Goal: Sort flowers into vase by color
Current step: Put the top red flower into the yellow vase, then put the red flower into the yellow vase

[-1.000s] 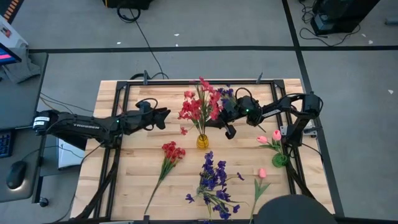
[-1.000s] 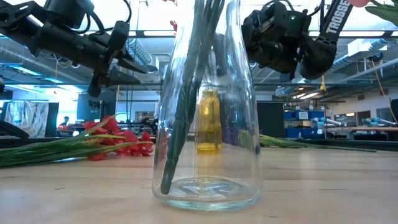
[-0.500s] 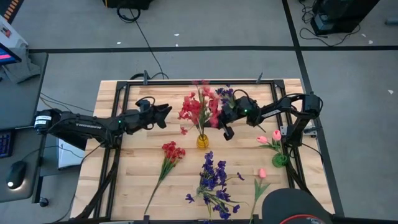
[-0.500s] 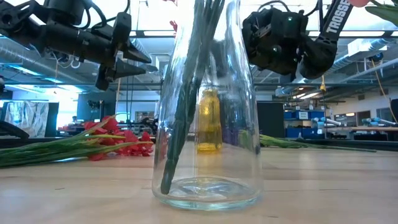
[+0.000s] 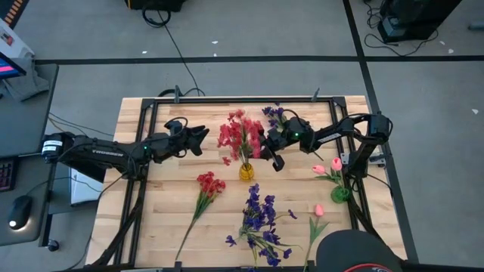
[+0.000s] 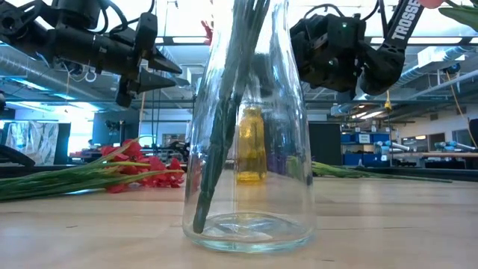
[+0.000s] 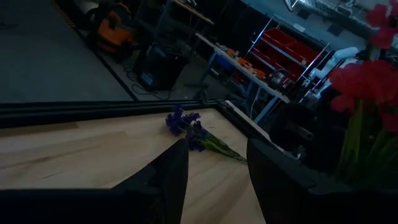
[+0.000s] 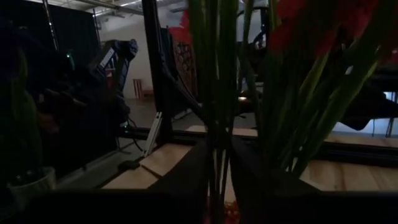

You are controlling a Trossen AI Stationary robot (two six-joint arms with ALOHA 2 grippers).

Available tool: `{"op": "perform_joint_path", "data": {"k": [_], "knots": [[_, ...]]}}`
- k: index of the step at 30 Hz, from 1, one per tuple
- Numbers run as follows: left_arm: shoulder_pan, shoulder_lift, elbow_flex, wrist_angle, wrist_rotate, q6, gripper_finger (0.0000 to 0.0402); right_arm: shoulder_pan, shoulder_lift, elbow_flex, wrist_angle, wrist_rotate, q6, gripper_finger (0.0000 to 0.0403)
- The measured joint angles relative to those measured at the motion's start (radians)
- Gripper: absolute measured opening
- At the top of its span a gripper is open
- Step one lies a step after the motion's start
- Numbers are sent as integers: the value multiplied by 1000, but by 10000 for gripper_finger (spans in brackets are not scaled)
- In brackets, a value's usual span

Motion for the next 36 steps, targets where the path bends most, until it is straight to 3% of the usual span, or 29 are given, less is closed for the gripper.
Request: {"op": "perform_joint_path", "data": {"k": [20,36], "knots": [[0,-1,0,11,3,1,168,-48,0,0,-63,-56,32,160],[-1,-1,0,6,75,-6,168,-187,-35,0,-65,-285,167,246]]}}
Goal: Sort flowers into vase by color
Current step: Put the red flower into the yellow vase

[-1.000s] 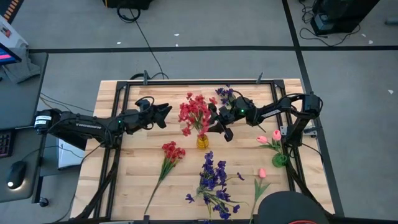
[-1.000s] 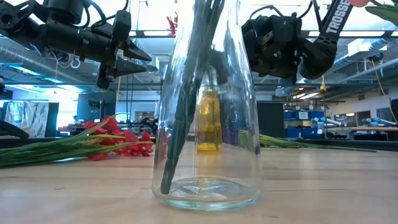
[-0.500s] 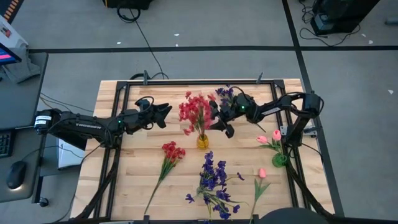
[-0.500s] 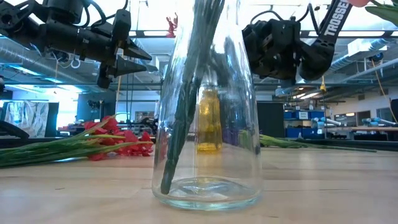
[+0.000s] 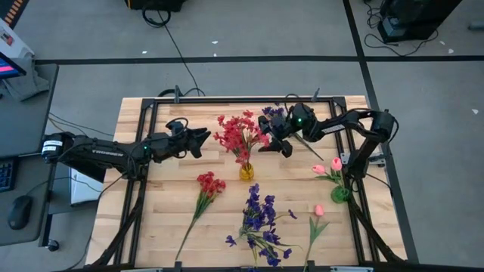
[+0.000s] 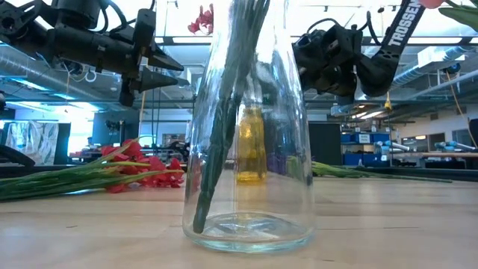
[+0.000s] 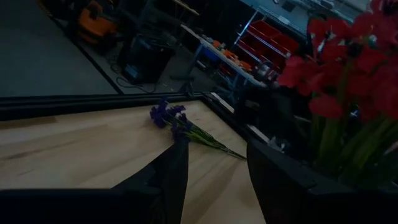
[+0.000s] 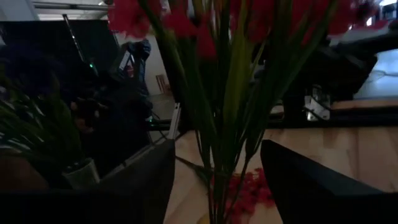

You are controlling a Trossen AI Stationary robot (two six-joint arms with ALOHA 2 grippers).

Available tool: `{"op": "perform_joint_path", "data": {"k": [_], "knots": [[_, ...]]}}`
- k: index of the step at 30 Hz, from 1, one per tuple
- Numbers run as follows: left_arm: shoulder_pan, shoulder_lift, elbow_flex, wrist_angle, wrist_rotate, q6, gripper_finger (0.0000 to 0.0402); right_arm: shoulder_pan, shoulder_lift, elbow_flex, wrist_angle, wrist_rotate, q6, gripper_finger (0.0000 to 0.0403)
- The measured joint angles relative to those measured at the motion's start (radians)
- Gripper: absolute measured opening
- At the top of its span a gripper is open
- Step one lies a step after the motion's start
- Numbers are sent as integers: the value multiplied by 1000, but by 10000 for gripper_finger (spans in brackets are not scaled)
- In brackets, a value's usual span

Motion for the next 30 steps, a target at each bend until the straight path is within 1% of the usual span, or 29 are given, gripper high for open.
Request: {"op": "perform_joint_path", "data": {"k": [9,11,13,17,20,24,26,28,30], "knots": [[0,0,0,0,89,-46,168,-102,-82,0,-13,-106,77,257],[0,0,0,-7,123,-85,168,-131,-104,0,-34,-122,103,256],[0,0,0,-42,184,-133,168,-162,-131,0,-59,-139,124,256],[-3,0,0,-180,334,-265,168,-216,-198,0,-154,-141,132,256],[-14,0,0,-312,399,-374,168,-253,-261,0,-253,-130,122,256],[-44,0,0,-380,442,-462,168,-295,-343,0,-383,-111,111,256],[-60,0,14,-428,445,-489,168,-312,-388,0,-460,-97,95,256],[-72,0,50,-526,445,-512,168,-326,-433,0,-551,-74,70,256],[-86,0,106,-672,445,-523,168,-335,-476,0,-649,-41,40,256]]}}
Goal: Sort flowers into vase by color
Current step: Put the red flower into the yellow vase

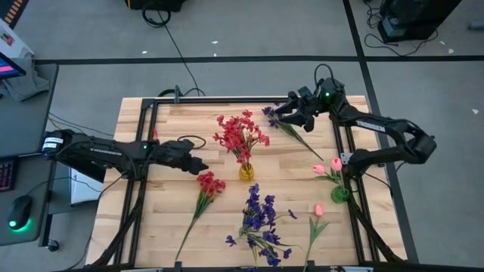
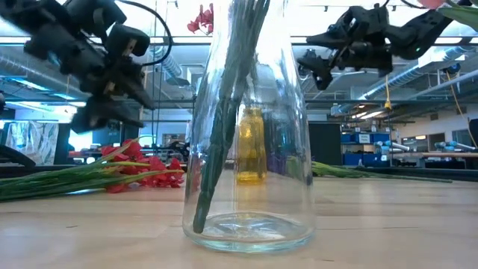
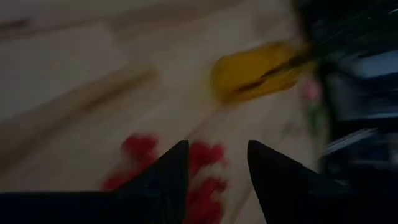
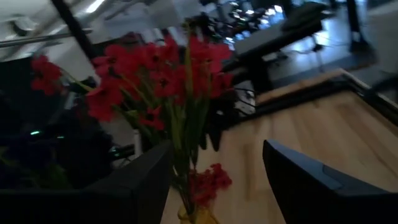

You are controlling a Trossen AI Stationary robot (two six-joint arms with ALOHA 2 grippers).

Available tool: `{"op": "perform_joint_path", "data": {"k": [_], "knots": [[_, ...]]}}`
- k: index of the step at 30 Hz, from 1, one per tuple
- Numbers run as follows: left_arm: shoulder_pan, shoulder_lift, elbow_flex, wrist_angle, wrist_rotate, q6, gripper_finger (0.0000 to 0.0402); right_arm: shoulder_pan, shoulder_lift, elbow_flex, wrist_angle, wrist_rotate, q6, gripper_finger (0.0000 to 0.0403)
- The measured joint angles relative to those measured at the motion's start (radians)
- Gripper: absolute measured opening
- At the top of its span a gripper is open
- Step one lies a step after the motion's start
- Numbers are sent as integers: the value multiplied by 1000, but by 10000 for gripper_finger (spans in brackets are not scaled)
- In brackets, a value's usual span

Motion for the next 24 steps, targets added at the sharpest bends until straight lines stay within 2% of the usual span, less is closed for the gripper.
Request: {"op": "perform_joint_path", "data": {"k": [5,10,15,24], "knots": [[-41,0,218,-394,-13,16,168,-7,-94,0,-226,105,-66,256],[-85,0,419,-675,-94,54,168,-7,-163,0,-396,195,-102,256],[-132,-1,513,-778,-137,30,168,-7,-217,0,-465,262,-116,256],[-225,36,516,-863,-149,-79,168,-7,-308,0,-530,328,-54,256]]}}
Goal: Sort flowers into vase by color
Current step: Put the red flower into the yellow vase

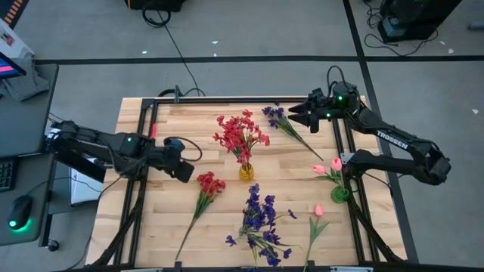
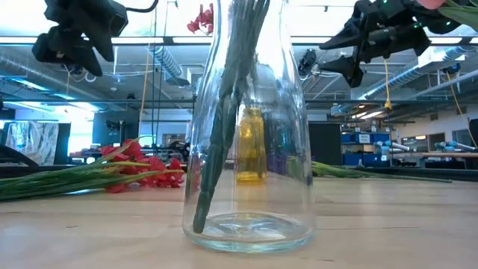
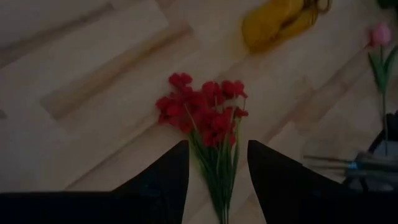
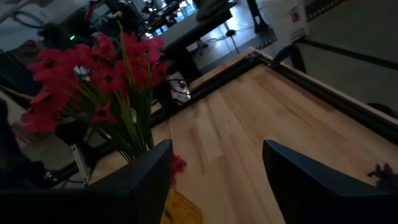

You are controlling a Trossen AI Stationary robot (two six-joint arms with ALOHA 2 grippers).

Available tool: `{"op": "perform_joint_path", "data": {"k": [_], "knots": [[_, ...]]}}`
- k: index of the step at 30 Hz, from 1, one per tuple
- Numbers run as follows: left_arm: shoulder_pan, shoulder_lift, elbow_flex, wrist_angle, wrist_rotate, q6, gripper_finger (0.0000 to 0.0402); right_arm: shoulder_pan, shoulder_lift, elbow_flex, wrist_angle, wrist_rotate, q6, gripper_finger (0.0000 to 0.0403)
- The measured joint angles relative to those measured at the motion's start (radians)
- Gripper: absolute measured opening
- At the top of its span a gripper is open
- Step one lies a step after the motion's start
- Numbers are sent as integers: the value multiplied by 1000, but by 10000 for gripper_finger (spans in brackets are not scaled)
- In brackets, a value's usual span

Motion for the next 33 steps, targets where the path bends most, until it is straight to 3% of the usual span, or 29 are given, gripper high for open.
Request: {"op": "perform_joint_path", "data": {"k": [12,18,24,27,33], "knots": [[-173,206,0,77,153,-237,168,0,-60,0,-83,55,5,256],[-251,316,0,226,140,-267,168,0,-60,0,-83,63,8,256],[-334,396,0,220,118,-361,168,0,-60,0,-84,62,14,256],[-379,428,0,220,45,-418,168,0,-60,0,-84,62,15,256],[-422,506,-1,261,20,-421,168,0,-60,0,-84,62,8,256]]}}
